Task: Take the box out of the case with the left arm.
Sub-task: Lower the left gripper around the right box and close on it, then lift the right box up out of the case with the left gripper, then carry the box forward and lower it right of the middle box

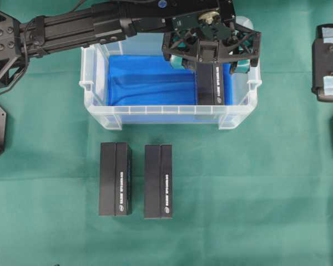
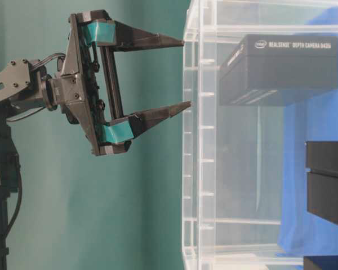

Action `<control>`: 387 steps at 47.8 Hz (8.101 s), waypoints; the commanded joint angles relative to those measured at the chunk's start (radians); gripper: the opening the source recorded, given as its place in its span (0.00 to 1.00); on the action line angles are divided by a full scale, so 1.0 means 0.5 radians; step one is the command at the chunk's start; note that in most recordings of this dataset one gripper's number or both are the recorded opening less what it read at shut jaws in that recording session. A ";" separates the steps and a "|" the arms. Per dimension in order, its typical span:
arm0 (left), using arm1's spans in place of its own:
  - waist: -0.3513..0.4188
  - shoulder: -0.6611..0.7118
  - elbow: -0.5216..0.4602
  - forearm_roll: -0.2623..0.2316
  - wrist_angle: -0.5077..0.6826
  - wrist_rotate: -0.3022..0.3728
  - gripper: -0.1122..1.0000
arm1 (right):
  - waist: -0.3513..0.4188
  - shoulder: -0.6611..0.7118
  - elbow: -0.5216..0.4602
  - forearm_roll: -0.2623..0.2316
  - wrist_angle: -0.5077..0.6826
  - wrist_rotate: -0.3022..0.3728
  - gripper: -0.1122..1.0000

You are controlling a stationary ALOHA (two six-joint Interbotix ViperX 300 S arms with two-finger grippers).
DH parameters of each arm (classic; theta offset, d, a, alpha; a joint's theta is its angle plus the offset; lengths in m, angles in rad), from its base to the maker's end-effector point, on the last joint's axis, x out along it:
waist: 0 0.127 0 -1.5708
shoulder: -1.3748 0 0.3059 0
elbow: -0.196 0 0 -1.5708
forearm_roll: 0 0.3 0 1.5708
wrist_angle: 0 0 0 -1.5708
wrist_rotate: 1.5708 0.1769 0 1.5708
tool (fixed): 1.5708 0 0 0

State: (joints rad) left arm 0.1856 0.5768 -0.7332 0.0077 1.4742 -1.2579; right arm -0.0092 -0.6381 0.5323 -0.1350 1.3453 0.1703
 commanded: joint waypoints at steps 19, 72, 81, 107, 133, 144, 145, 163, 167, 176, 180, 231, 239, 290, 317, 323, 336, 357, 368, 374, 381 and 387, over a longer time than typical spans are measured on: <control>0.003 -0.055 0.034 0.031 -0.021 -0.006 0.95 | 0.000 0.000 -0.018 -0.003 -0.003 0.006 0.12; 0.046 -0.132 0.537 0.058 -0.543 -0.071 0.95 | 0.000 0.000 -0.018 0.034 0.000 0.012 0.12; 0.040 -0.129 0.568 0.058 -0.574 -0.092 0.95 | 0.000 0.000 -0.018 0.034 0.000 0.012 0.12; 0.031 -0.123 0.518 0.043 -0.577 -0.089 0.64 | 0.000 0.000 -0.018 0.034 0.000 0.012 0.12; 0.028 -0.126 0.518 0.043 -0.568 -0.092 0.64 | 0.000 0.000 -0.018 0.034 0.000 0.012 0.12; 0.031 -0.175 0.451 0.034 -0.491 -0.107 0.64 | 0.000 0.000 -0.018 0.034 0.000 0.012 0.12; 0.031 -0.181 0.439 0.034 -0.476 -0.110 0.64 | 0.000 0.000 -0.021 0.034 0.000 0.012 0.12; 0.028 -0.196 0.055 0.025 -0.077 -0.138 0.64 | 0.000 0.000 -0.021 0.031 0.000 0.009 0.12; 0.028 -0.172 -0.049 0.009 0.018 -0.129 0.64 | 0.000 0.000 -0.021 0.031 0.000 0.009 0.12; 0.012 -0.114 -0.301 0.003 0.218 -0.123 0.64 | 0.000 0.000 -0.021 0.031 0.000 0.009 0.12; 0.006 -0.098 -0.402 0.006 0.298 -0.123 0.64 | 0.000 0.000 -0.021 0.031 0.000 0.009 0.12; -0.021 -0.120 -0.571 0.012 0.503 -0.132 0.64 | 0.000 0.000 -0.021 0.031 0.000 0.009 0.12; -0.021 -0.120 -0.571 0.015 0.503 -0.138 0.64 | 0.000 0.000 -0.021 0.031 0.000 0.012 0.12; -0.021 -0.120 -0.574 0.025 0.491 -0.144 0.64 | 0.000 -0.003 -0.021 0.034 0.000 0.012 0.12; -0.021 -0.120 -0.574 0.025 0.491 -0.141 0.64 | 0.000 0.000 -0.021 0.034 0.000 0.012 0.12; -0.021 -0.120 -0.574 0.028 0.491 -0.141 0.64 | 0.000 0.000 -0.021 0.034 0.000 0.012 0.12; -0.021 -0.120 -0.574 0.028 0.491 -0.144 0.64 | 0.003 0.000 -0.021 0.034 0.000 0.012 0.12; -0.031 -0.117 -0.580 0.028 0.491 -0.153 0.64 | 0.000 0.000 -0.021 0.034 0.000 0.012 0.12; -0.089 -0.120 -0.604 0.034 0.491 -0.166 0.64 | 0.000 -0.003 -0.021 0.034 0.000 0.012 0.12; -0.156 -0.123 -0.604 0.055 0.491 -0.212 0.64 | 0.000 -0.003 -0.021 0.034 -0.006 0.009 0.12; -0.258 -0.126 -0.598 0.071 0.491 -0.365 0.64 | 0.000 -0.003 -0.021 0.034 -0.006 0.009 0.12; -0.356 -0.126 -0.592 0.071 0.494 -0.454 0.64 | 0.000 0.000 -0.021 0.034 -0.006 0.009 0.12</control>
State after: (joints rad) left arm 0.0368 0.5599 -1.0063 0.0383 1.7242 -1.4711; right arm -0.0092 -0.6381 0.5323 -0.1197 1.3453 0.1749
